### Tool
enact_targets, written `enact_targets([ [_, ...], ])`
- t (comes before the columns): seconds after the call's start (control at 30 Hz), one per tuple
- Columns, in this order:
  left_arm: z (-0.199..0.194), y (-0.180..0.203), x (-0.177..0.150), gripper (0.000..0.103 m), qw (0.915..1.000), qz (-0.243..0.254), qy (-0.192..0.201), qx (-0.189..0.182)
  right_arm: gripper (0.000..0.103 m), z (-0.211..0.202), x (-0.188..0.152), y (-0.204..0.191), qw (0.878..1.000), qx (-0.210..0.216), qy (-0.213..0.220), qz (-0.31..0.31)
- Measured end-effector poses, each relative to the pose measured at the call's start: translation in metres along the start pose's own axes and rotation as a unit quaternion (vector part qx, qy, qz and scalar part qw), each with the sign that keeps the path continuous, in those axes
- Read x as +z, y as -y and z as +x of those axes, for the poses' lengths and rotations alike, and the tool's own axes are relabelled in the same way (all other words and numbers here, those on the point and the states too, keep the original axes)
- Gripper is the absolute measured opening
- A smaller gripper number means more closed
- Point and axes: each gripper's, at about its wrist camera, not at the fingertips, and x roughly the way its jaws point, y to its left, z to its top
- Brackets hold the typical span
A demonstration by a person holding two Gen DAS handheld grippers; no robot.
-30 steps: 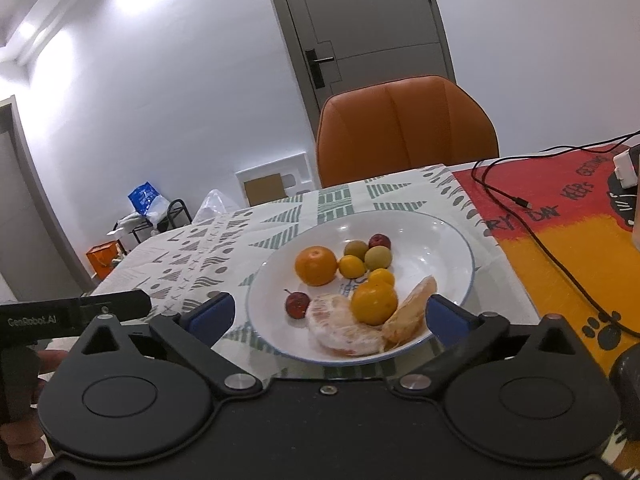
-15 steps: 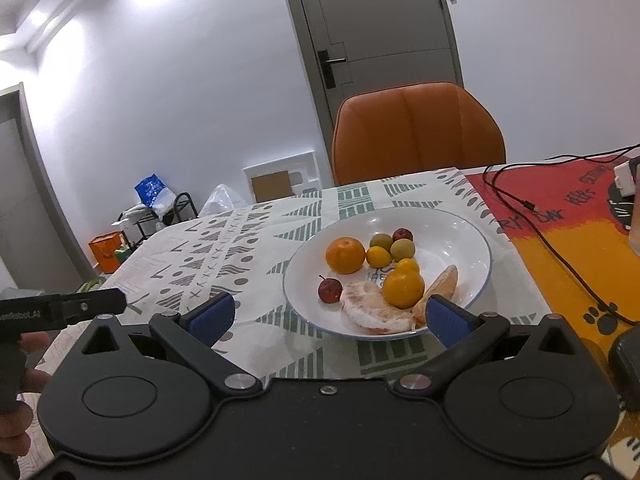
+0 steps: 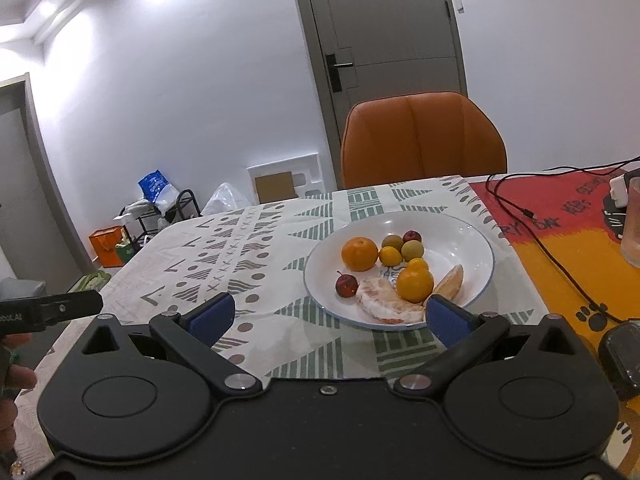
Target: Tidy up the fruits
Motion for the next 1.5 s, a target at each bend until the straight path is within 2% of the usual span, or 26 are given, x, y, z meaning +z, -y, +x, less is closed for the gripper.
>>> enact_targets([
  [0.53,-0.033,0.001,-0.007,0.103,0.9997,0.024,0.004,0.004,0.103,-0.033,0.000,-0.013,1.000,0.018,0.006,-0.006],
  [0.87,-0.050,-0.006,-0.008,0.103,0.9995,0.018,0.021,0.018,0.103,-0.043,-0.009,-0.022,0.999,0.028,-0.001,-0.022],
  [1.5,-0.044,-0.013,-0.017,0.103,0.9994,0.017,0.004,0.030,0.103,-0.045,-0.017,-0.027,0.998,0.047,-0.008,-0.030],
])
